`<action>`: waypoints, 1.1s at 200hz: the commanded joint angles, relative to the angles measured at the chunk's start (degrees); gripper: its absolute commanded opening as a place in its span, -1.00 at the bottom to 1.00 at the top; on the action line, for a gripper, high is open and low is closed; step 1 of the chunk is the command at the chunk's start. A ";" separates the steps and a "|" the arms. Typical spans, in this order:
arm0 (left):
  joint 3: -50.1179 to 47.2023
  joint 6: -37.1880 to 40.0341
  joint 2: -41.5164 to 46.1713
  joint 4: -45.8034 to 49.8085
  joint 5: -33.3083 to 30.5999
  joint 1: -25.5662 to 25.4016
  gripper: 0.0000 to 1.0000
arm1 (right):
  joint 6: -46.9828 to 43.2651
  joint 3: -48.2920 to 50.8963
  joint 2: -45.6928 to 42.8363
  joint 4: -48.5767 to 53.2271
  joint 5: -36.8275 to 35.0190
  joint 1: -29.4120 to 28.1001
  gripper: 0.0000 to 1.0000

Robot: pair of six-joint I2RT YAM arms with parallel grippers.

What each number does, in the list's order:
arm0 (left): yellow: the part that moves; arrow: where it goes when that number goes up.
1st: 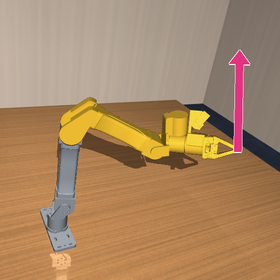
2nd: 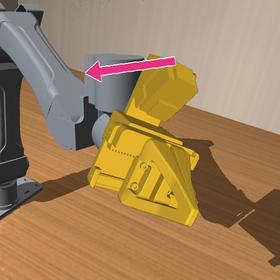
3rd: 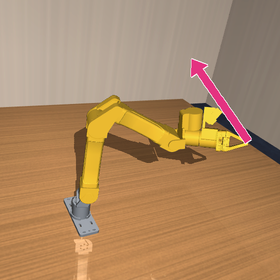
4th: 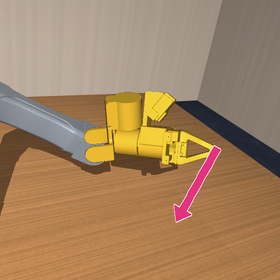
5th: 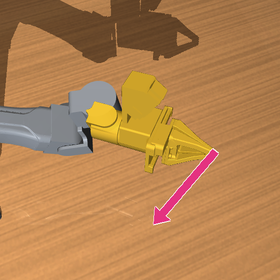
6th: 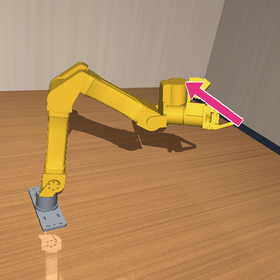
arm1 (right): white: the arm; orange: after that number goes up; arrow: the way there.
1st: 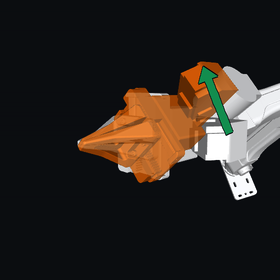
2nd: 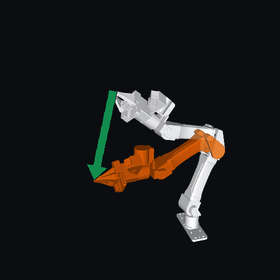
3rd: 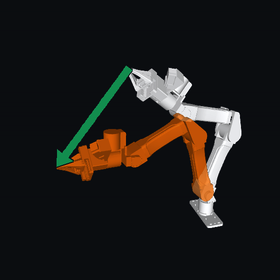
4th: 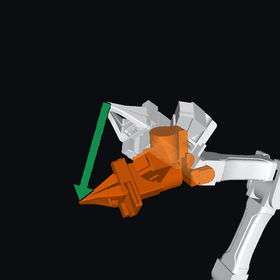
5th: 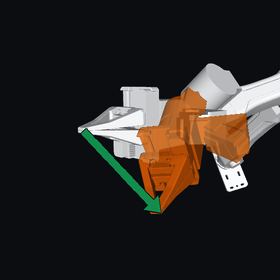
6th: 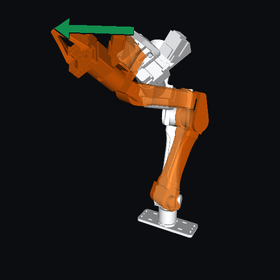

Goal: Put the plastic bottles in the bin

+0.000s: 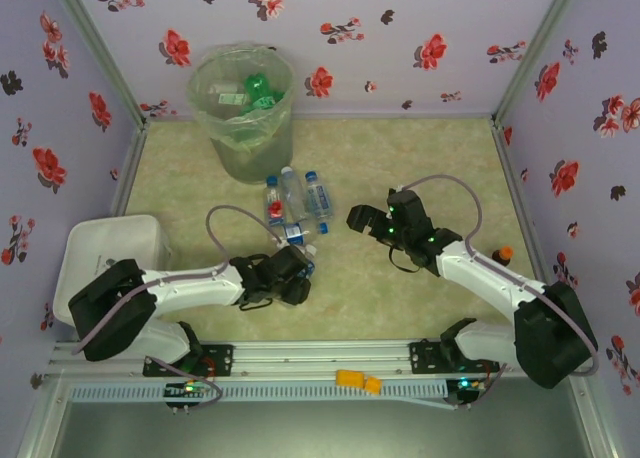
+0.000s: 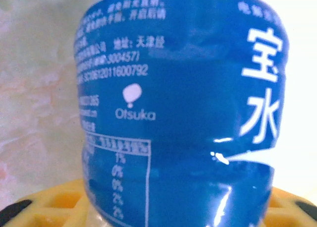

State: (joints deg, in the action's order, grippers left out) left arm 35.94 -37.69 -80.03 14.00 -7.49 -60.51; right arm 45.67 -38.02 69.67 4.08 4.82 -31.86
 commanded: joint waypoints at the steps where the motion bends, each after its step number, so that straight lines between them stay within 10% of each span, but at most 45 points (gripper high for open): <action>1: 0.56 0.20 1.10 0.88 -1.56 -0.48 -0.15 | 0.30 -0.19 -0.64 -0.75 -0.06 0.13 0.99; 153: 3.73 3.77 24.20 -8.21 -8.60 7.20 -0.36 | 0.08 0.63 -3.68 -0.13 -1.86 0.13 0.99; 220: 28.19 21.58 14.92 -11.01 -7.29 17.74 -0.57 | 1.91 1.44 -2.46 -2.44 -1.57 0.13 0.99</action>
State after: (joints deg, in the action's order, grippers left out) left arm 55.35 -25.50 -61.52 6.07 -14.02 -45.21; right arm 45.84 -37.74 67.20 3.90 3.88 -31.86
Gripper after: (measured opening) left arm 0.491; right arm 0.996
